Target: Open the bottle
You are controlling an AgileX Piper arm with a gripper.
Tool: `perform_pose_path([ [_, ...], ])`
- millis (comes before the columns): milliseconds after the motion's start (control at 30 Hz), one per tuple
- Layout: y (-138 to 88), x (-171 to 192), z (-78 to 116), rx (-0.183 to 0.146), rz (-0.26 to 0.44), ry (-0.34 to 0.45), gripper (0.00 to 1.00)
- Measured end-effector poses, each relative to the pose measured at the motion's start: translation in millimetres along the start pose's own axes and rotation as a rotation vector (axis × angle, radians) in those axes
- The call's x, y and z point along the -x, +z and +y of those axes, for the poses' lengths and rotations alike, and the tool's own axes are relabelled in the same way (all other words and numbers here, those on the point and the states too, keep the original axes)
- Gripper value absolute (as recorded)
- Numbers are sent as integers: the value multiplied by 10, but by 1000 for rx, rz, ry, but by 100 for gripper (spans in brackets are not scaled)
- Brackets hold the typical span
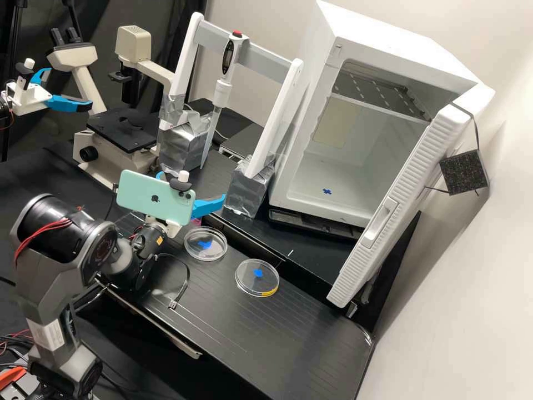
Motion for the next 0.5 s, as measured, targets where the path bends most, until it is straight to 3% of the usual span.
perform_pose_path([
  [267,90,-34,-97,-5,-35,-37,100],
  [300,94,-35,-101,-5,-36,-38,0],
  [500,88,-69,-94,-4,-30,-35,0],
])
